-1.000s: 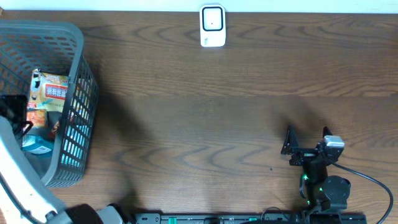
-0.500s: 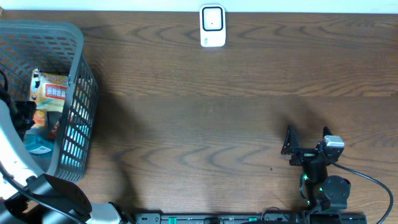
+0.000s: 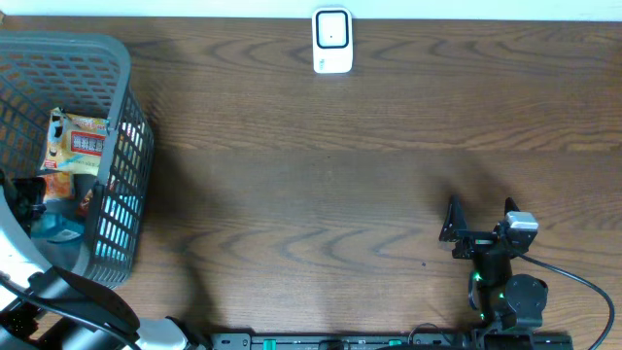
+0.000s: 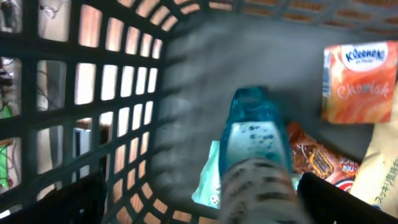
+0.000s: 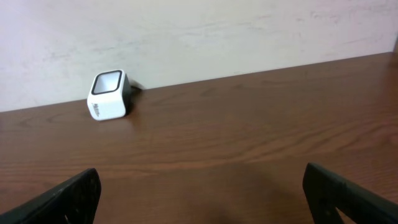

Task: Scan the item barcode
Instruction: 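Reach the left gripper into the basket toward the blue mouthwash bottle, then grasp the blue Listerine bottle with the left gripper and lift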

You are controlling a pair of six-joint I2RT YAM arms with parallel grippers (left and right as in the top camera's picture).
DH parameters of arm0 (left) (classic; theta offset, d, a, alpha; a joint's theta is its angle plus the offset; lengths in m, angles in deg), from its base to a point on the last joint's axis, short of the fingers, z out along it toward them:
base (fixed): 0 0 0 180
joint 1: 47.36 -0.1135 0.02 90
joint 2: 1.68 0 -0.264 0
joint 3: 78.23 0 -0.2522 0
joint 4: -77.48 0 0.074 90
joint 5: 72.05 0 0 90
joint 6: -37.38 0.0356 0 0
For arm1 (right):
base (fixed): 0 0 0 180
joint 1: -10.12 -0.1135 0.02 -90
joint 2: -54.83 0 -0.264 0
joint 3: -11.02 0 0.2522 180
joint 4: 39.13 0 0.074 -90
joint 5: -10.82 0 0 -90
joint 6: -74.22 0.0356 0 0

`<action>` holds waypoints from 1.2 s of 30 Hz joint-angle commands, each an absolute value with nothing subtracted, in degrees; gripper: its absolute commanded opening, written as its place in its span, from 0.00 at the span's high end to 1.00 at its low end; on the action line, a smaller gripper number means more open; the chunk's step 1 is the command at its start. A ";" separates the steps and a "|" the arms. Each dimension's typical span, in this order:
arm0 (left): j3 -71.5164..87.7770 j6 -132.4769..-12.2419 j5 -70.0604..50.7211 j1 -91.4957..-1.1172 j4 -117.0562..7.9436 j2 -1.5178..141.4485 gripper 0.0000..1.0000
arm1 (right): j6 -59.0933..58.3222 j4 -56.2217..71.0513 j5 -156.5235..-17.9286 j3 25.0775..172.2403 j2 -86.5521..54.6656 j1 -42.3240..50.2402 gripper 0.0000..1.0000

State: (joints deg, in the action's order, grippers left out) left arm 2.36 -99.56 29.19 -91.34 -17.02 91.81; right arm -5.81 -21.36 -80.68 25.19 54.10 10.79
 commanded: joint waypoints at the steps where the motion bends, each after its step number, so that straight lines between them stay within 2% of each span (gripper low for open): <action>1: 3.43 -98.03 27.57 -91.43 -18.66 91.79 0.03 | -6.46 -21.19 -80.37 25.10 54.21 10.55 0.01; 16: 3.47 -98.05 27.55 -91.41 -22.07 99.05 0.01 | -6.46 -21.19 -80.40 25.10 54.21 10.55 0.01; 18: 3.47 -98.05 27.55 -91.43 -22.07 100.05 0.13 | -6.46 -21.19 -80.40 25.10 54.21 10.55 0.01; 19: 3.47 -98.05 27.57 -91.43 -22.11 100.60 0.28 | -6.46 -21.19 -80.40 25.10 54.21 10.55 0.01; 21: 3.47 -98.05 27.60 -91.43 -22.33 101.06 0.52 | -6.46 -21.19 -80.40 25.10 54.21 10.57 0.01; 22: 3.47 -98.05 27.60 -91.43 -22.48 101.06 0.59 | -6.46 -21.19 -80.40 25.10 54.21 10.55 0.01; 26: 3.47 -98.05 27.60 -91.43 -22.70 101.01 0.76 | -6.46 -21.19 -80.37 25.10 54.21 10.55 0.01; 28: 3.45 -98.03 27.57 -91.43 -22.66 100.84 0.81 | -6.46 -21.19 -80.37 25.10 54.23 10.55 0.01; 36: 1.53 -97.99 27.36 -91.43 -22.46 95.99 0.81 | -6.44 -21.19 -80.40 25.10 54.21 10.55 0.01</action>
State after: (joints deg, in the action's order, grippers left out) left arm 2.91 -98.42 27.20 -91.30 -23.01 99.02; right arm -5.81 -21.36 -80.68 25.19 54.10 10.79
